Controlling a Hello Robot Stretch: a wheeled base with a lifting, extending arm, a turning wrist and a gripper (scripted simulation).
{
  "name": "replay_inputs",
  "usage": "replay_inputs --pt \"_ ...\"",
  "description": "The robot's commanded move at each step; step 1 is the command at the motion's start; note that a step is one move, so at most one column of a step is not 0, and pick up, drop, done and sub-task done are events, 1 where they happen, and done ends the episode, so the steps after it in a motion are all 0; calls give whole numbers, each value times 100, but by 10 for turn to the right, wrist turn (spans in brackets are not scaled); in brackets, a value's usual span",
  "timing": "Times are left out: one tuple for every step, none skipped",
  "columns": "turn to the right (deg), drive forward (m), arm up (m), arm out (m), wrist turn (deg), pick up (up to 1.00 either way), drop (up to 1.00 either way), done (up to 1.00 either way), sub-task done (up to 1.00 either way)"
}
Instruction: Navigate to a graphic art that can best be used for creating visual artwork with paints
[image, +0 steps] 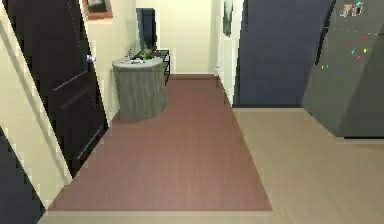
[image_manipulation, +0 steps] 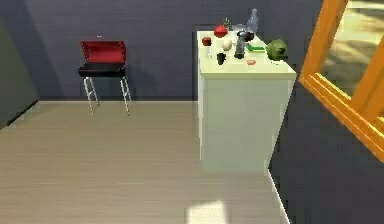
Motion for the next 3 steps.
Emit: replay_inputs --pt "450 0 0 0 0 0 0 0 0" --pt "330 0 0 0 0 0 0 0 0" --pt "0 15 0 0 0 0 0 0 0"
